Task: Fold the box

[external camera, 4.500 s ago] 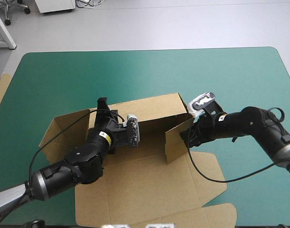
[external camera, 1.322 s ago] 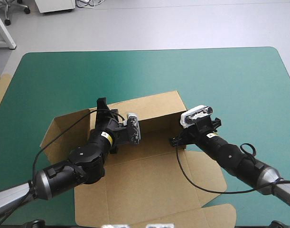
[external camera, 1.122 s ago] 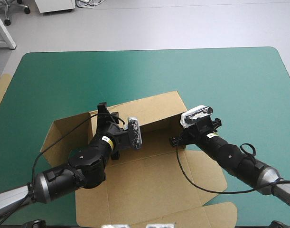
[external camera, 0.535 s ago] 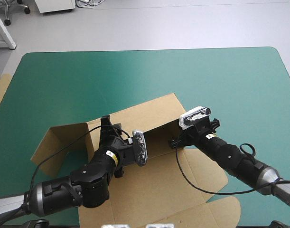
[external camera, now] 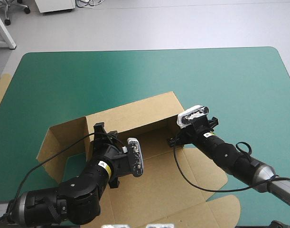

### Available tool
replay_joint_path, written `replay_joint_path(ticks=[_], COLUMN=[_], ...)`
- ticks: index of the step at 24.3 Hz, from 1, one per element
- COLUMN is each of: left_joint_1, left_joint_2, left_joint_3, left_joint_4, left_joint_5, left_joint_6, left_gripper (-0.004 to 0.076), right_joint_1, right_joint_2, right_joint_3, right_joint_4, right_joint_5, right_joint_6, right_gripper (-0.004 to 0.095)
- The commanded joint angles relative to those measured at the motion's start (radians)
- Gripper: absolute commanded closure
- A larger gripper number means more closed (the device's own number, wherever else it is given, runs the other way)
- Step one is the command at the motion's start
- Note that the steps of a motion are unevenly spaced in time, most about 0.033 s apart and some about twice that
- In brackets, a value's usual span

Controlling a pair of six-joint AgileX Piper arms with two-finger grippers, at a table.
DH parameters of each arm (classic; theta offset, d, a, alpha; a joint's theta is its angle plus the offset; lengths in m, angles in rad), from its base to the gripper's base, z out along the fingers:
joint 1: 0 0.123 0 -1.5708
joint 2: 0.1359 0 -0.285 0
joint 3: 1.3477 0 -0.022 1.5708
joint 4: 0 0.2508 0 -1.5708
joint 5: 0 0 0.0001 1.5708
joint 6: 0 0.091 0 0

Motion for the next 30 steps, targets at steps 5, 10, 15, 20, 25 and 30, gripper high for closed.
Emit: replay_joint_path(ticks=[5,10,15,20,25,30], left_joint_1=[-0.068,-0.046,0.148,0.428,0.754,1.122], left_joint_2=[-0.031,-0.050,-0.101,-0.117,-0.115,-0.094], left_joint_3=[-0.240,-0.361,-0.361,-0.373,-0.375,-0.375], left_joint_4=[0.037,0.180,0.071,-0.176,-0.416,-0.675], left_joint_5=[0.096,0.089,-0.028,-0.170,-0.348,-0.420], left_joint_6=[-0.110,-0.221,-0.201,-0.075,0.034,0.186], left_gripper=[0.0524,0.0731,0.0724,0.0724,0.0724,0.0724], right_joint_1=[-0.001,-0.001,-0.001,-0.001,-0.001,-0.001], right_joint_2=[-0.006,-0.006,-0.006,-0.006,-0.006,-0.006], right_joint_3=[-0.020,-0.020,-0.022,-0.022,-0.022,-0.022], right_joint_4=[0.005,0.034,0.039,0.043,0.045,0.045], right_joint_5=[-0.028,-0.034,-0.016,-0.004,0.021,0.027], right_joint_6=[0.003,-0.012,-0.012,-0.008,-0.008,-0.008], right_gripper=[0.0911,0.0912,0.0911,0.0911,0.0911,0.0911])
